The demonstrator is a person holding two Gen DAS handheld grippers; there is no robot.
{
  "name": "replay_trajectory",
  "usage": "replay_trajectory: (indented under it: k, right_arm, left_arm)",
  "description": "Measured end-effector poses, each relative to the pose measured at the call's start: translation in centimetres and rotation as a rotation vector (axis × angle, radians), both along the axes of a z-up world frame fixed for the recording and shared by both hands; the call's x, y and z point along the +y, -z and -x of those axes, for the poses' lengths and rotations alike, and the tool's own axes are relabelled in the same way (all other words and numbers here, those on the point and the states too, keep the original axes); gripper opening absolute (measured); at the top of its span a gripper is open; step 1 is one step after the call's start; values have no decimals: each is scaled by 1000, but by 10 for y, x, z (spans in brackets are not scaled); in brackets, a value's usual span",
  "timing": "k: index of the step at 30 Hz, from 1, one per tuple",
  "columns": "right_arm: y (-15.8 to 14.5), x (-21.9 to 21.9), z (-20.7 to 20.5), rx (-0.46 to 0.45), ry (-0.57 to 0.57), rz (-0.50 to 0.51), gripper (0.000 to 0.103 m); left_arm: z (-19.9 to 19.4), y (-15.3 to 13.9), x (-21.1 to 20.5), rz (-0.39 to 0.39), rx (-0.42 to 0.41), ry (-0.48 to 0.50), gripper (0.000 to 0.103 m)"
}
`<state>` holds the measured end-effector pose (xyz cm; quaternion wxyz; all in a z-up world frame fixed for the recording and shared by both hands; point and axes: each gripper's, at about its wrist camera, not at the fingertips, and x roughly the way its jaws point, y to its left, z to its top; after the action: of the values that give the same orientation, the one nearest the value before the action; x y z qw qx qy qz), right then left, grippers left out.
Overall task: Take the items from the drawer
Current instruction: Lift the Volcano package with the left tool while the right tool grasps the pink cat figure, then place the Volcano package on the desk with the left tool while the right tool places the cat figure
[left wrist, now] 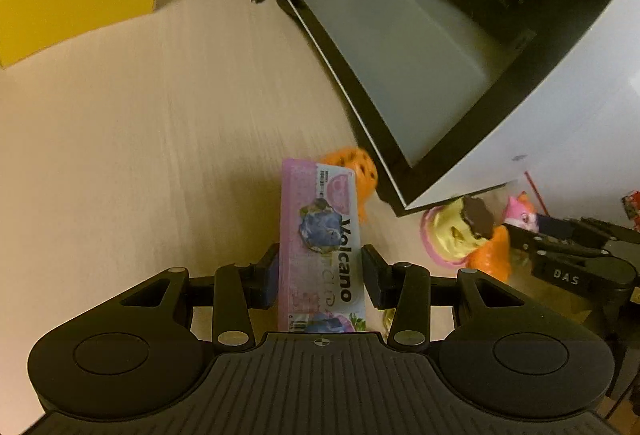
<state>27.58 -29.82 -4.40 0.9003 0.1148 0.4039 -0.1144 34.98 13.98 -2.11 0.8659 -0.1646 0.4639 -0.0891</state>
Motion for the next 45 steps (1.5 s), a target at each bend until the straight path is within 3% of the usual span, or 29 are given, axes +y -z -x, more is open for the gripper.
replay_trajectory:
  k: [7,15,19,24,27,32,39,45]
  right_arm:
    - [18,2,-14,29,-24,22,49]
    - [2,1,-3,-11,-24,29,55]
    - [-17,5,18,-58,-29,38,55]
    - [-40,22,48,-88,-81,-15,60]
    - [-37,37,66,-77,-123,-28,61]
    - [-32,59,94,-24,-189,-27,66]
    - [-11,71,114,55,-227,-67,66]
    - [-3,63,120,94,-228,-115,69]
  left_arm:
    - [-6,3,1,-42,-53,11,45]
    - [19,-29,9,-123,-227,-31,45]
    - [38,-45,11,-94,-258,-27,45]
    - [79,-59,-8,-63,-281,81,45]
    - [106,-58,-17,-40,-279,131,45]
    - [144,-44,-34,18,-204,236,45]
    - [179,-6,-74,-23,-58,432,45]
    - [178,39,-88,-58,118,439,45]
